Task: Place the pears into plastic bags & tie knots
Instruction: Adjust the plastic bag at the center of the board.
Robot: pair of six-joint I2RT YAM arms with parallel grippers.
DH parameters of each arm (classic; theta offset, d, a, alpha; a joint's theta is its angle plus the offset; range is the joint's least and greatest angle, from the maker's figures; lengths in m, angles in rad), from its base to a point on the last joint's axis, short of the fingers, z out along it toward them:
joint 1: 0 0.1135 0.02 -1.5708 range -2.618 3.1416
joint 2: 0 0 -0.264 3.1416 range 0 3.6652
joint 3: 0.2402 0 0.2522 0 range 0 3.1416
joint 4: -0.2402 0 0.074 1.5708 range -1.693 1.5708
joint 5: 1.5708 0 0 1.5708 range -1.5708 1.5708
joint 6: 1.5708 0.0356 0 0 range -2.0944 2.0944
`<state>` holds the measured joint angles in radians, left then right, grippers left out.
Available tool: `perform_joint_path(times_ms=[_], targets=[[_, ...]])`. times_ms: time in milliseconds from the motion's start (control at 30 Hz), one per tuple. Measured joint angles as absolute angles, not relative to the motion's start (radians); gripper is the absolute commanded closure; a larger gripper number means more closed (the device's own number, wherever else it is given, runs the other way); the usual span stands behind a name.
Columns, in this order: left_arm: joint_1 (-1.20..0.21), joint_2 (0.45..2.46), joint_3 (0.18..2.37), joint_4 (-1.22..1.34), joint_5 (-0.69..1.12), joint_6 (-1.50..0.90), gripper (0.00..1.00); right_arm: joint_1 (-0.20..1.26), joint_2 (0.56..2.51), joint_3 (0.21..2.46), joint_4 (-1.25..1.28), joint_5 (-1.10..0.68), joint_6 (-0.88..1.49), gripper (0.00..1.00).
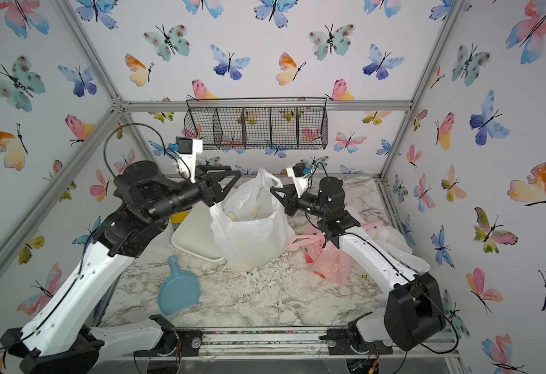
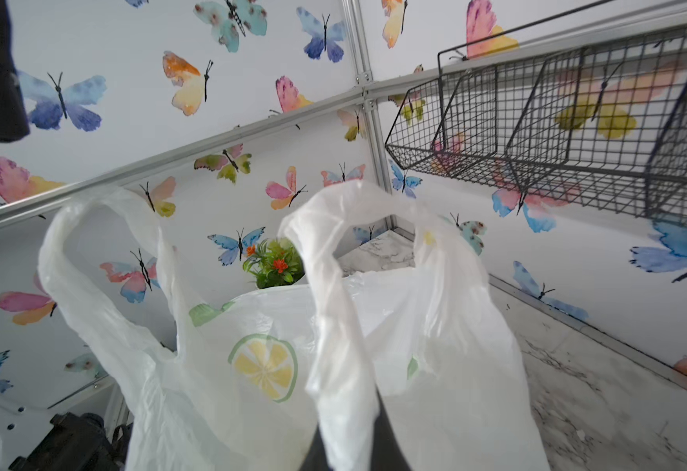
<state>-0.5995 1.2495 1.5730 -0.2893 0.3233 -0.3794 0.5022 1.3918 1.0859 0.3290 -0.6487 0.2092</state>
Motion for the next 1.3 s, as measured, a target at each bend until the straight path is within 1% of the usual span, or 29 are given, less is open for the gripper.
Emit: perform_joint_path(times_ms=[33, 133, 267, 333, 433, 500, 600, 633, 733, 767, 800, 833, 867, 900, 933, 1033, 1067, 1167, 1300], targets=[[-0.603, 1.297, 1.581, -0.289, 0.328, -0.405, 0.4, 0.524, 1.392, 1.086, 0.317, -0.636, 0.198, 0.93], [-0.602, 1.379, 1.531, -0.277, 0.352, -0.48, 0.33, 0.57, 1.391, 1.086, 0.294, -0.606, 0.175, 0.94], [-0.584, 1.403, 1.435, -0.257, 0.379, -0.578, 0.34, 0.614, 1.385, 1.086, 0.263, -0.579, 0.146, 0.94], [-0.574, 1.404, 1.43, -0.234, 0.39, -0.609, 0.37, 0.625, 1.382, 1.086, 0.252, -0.571, 0.135, 0.94], [-0.557, 1.404, 1.431, -0.172, 0.403, -0.64, 0.44, 0.632, 1.376, 1.086, 0.235, -0.562, 0.121, 0.94], [-0.55, 1.406, 1.431, -0.139, 0.416, -0.658, 0.53, 0.635, 1.371, 1.086, 0.224, -0.558, 0.114, 0.94], [-0.545, 1.422, 1.448, -0.108, 0.451, -0.675, 0.63, 0.637, 1.366, 1.086, 0.21, -0.554, 0.106, 0.94], [-0.545, 1.428, 1.456, -0.101, 0.465, -0.678, 0.67, 0.637, 1.365, 1.086, 0.208, -0.553, 0.104, 0.94], [-0.545, 1.444, 1.473, -0.088, 0.508, -0.684, 0.85, 0.638, 1.365, 1.086, 0.207, -0.545, 0.099, 0.91], [-0.545, 1.449, 1.483, -0.089, 0.525, -0.681, 0.93, 0.638, 1.365, 1.086, 0.204, -0.54, 0.095, 0.86], [-0.545, 1.455, 1.495, -0.096, 0.542, -0.674, 0.98, 0.638, 1.365, 1.086, 0.202, -0.532, 0.088, 0.72], [-0.545, 1.463, 1.517, -0.113, 0.556, -0.665, 0.99, 0.638, 1.365, 1.086, 0.2, -0.519, 0.083, 0.61], [-0.545, 1.473, 1.547, -0.134, 0.573, -0.648, 1.0, 0.638, 1.364, 1.086, 0.196, -0.501, 0.067, 0.47], [-0.544, 1.483, 1.58, -0.156, 0.59, -0.631, 1.0, 0.638, 1.362, 1.086, 0.188, -0.477, 0.048, 0.38], [-0.542, 1.489, 1.606, -0.175, 0.603, -0.617, 1.0, 0.638, 1.359, 1.086, 0.181, -0.451, 0.029, 0.31], [-0.53, 1.497, 1.668, -0.234, 0.661, -0.572, 1.0, 0.638, 1.339, 1.082, 0.166, -0.377, -0.04, 0.07], [-0.526, 1.501, 1.687, -0.254, 0.678, -0.56, 1.0, 0.638, 1.33, 1.081, 0.162, -0.358, -0.058, 0.02], [-0.52, 1.519, 1.725, -0.296, 0.721, -0.537, 1.0, 0.638, 1.314, 1.081, 0.166, -0.312, -0.105, 0.02], [-0.517, 1.538, 1.726, -0.329, 0.751, -0.52, 0.99, 0.638, 1.322, 1.089, 0.178, -0.307, -0.117, 0.02]])
